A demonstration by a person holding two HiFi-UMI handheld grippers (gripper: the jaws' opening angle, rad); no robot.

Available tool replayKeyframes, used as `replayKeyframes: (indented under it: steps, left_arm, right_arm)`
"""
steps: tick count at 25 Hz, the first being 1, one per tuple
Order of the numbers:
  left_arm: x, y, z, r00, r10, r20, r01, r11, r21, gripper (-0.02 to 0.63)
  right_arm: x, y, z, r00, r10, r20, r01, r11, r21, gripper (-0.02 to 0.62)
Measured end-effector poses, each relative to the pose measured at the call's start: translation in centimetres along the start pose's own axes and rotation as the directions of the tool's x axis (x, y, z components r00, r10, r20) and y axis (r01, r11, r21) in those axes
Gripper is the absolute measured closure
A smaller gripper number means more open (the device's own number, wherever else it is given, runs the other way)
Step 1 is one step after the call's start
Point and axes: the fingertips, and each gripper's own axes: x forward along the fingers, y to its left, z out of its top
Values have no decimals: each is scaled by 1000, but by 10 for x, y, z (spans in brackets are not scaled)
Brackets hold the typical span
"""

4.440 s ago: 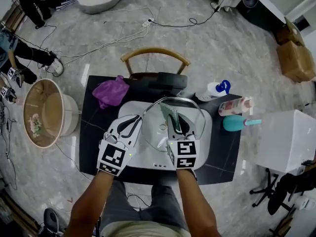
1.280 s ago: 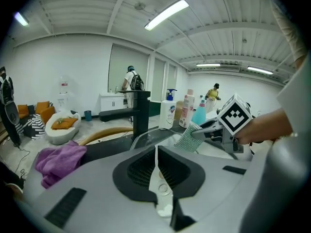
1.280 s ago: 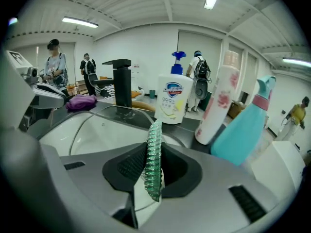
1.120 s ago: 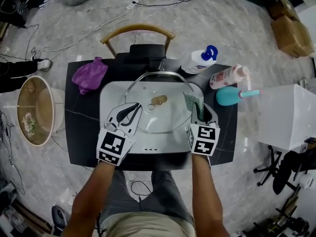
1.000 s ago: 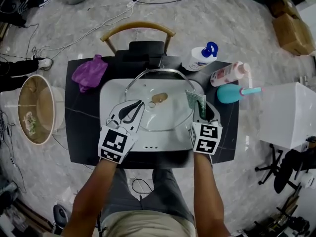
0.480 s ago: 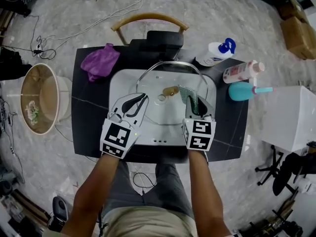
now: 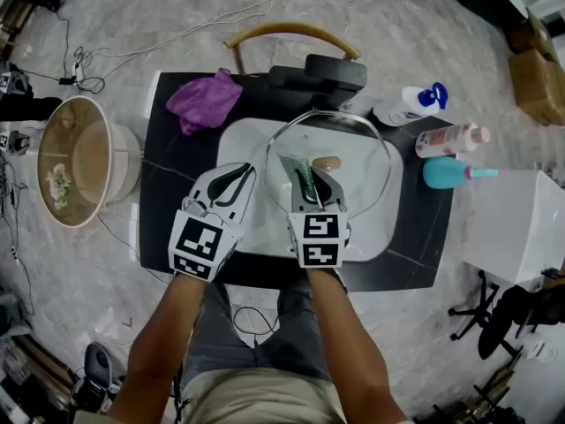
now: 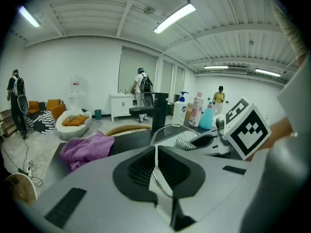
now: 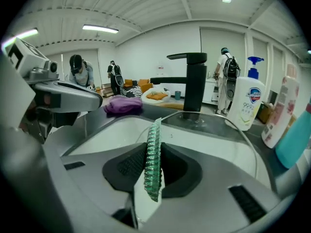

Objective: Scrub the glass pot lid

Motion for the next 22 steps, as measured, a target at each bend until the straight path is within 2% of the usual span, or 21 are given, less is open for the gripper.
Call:
replayKeyframes:
  steps: [9, 13, 16, 22]
  left_arm:
    - [-13, 10, -9, 1000, 23, -5, -23, 1000, -12, 575]
    - [-2, 6, -4, 1000, 13, 6, -13, 1000, 2, 575]
    - [-4, 1, -4, 1000, -10, -14, 11, 999, 45, 575]
    - [2, -12, -4, 999, -37, -31, 39, 997, 67, 575]
  right_arm:
    - [3, 21, -4, 1000, 25, -11, -25, 1000, -11, 509]
    - [4, 8, -1, 1000, 19, -8, -19, 999, -29, 509]
    - [1, 6, -4, 1000, 10, -5, -10, 999, -32, 509]
    - [-15, -21, -33, 998, -42, -43, 43, 999, 3, 509]
